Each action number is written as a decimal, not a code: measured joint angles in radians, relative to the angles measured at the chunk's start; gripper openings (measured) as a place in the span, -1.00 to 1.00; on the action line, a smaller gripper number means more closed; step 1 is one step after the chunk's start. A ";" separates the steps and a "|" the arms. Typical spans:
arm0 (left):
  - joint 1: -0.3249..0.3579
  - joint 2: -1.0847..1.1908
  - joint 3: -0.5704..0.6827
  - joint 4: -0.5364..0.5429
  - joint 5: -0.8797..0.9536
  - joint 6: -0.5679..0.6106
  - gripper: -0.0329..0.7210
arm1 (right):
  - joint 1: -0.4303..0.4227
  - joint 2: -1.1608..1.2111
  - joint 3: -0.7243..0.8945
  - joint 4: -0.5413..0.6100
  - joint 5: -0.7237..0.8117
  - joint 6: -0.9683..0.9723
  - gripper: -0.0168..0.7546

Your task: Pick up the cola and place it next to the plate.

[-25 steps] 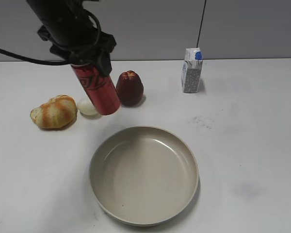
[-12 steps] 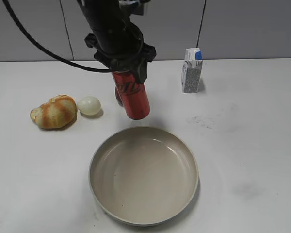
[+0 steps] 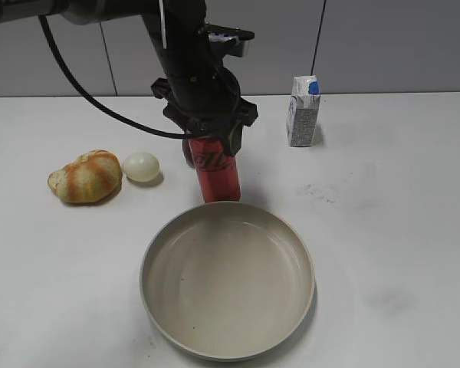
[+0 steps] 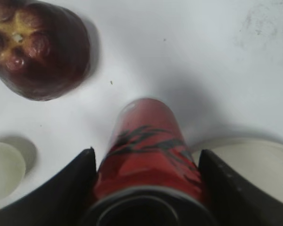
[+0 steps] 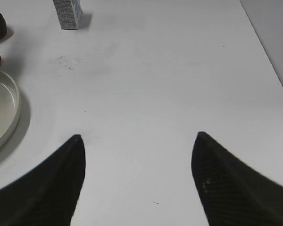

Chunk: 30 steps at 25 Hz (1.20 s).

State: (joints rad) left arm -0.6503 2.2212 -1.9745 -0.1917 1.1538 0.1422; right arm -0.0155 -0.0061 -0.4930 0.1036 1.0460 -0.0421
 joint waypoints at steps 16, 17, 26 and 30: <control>0.019 -0.111 -0.094 0.099 0.057 0.000 0.77 | 0.000 0.000 0.000 0.000 0.000 0.000 0.43; 0.031 -0.149 -0.094 0.115 0.058 0.000 0.77 | 0.000 0.000 0.000 0.000 0.000 0.000 0.43; 0.284 -0.556 -0.008 0.147 0.058 -0.018 0.72 | 0.000 0.000 0.000 0.000 0.000 0.000 0.43; 0.403 -0.781 0.269 0.147 0.059 -0.020 0.68 | 0.000 0.000 0.000 0.000 0.000 0.000 0.43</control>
State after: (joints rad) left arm -0.2474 1.4405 -1.7058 -0.0450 1.2130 0.1221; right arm -0.0155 -0.0061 -0.4930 0.1036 1.0460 -0.0421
